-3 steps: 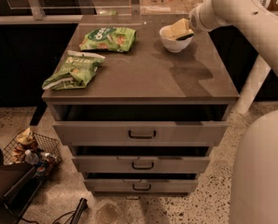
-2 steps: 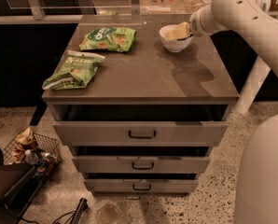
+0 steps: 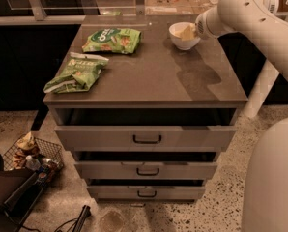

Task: Pick sponge from white bowl and place on counter

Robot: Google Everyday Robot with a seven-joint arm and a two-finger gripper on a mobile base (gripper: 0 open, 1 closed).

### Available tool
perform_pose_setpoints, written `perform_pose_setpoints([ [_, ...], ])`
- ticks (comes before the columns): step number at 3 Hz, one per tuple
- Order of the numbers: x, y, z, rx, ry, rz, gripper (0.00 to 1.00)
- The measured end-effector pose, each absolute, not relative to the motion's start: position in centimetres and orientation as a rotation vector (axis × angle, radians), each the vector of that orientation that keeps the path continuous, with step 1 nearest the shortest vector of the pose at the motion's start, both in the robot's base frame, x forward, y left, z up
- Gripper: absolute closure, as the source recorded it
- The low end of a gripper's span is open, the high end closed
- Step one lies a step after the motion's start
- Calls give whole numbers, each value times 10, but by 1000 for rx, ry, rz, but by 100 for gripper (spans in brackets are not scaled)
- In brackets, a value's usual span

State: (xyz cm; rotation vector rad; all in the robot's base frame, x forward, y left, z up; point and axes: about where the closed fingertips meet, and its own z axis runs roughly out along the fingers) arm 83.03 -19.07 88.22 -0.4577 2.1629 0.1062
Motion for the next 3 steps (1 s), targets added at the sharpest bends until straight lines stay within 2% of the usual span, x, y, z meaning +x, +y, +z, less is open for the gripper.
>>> perform_pose_setpoints([
  [1, 831, -189, 879, -461, 2166, 109, 85],
  [2, 831, -187, 877, -463, 2168, 111, 100],
  [3, 833, -186, 879, -470, 2167, 107, 100],
])
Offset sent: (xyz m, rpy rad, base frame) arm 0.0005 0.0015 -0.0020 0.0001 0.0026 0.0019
